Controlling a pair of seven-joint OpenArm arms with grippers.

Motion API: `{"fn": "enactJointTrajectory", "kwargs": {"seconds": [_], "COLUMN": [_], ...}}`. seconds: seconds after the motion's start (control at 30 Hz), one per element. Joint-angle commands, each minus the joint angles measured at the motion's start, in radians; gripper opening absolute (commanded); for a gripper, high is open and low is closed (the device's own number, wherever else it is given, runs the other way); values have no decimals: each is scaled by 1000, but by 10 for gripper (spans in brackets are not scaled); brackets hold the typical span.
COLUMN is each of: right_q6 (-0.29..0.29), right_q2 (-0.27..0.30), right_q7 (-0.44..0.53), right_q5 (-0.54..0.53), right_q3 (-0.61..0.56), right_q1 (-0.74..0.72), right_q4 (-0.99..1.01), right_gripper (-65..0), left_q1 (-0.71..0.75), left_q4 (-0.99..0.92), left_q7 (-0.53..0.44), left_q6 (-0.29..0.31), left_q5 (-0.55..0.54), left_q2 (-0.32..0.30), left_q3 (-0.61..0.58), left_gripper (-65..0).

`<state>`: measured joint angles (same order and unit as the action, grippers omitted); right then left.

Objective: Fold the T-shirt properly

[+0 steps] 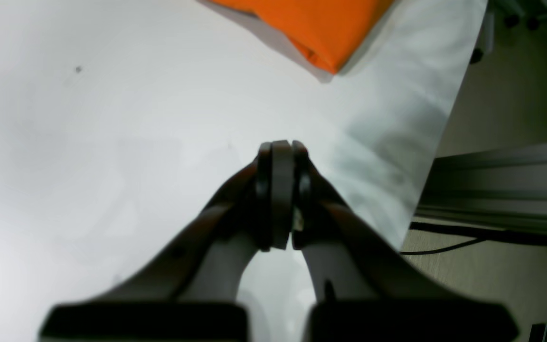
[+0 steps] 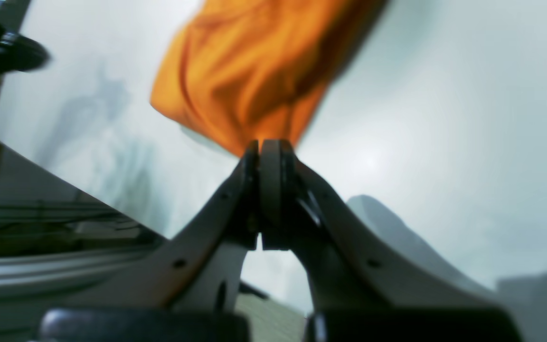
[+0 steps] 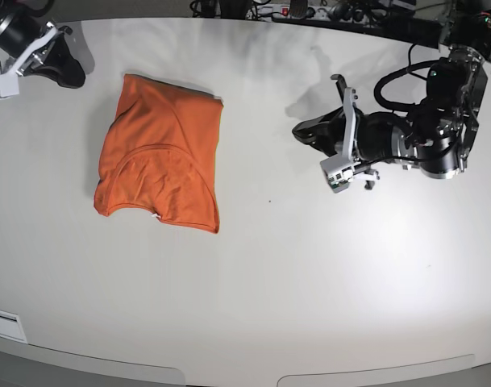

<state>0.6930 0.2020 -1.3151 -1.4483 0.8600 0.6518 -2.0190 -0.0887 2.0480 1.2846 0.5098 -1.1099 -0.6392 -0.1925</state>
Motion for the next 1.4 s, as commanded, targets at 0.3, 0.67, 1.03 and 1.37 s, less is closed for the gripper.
{"fn": "enactJointTrajectory", "kwargs": {"seconds": [0.3, 0.67, 1.03, 1.37], "right_q6": [5, 5, 5, 5], "right_q2": [5, -55, -19, 32], "right_q7": [11, -81, 2, 402], "right_q5": [-35, -35, 77, 594], "right_q3": [199, 233, -5, -410], "right_q1": [256, 474, 490, 261], "right_q4": [-158, -143, 174, 555], "right_gripper": [-650, -650, -650, -650], "left_q1": [437, 972, 1182, 920], "left_q4": [291, 308, 121, -509], "left_q7": [53, 82, -43, -218], "left_q6": [22, -8, 22, 23], "left_q5": [-134, -102, 70, 257], "left_q2": [-59, -4, 167, 191], "left_q3": [403, 649, 610, 319], "left_gripper": [-650, -650, -650, -650]}}
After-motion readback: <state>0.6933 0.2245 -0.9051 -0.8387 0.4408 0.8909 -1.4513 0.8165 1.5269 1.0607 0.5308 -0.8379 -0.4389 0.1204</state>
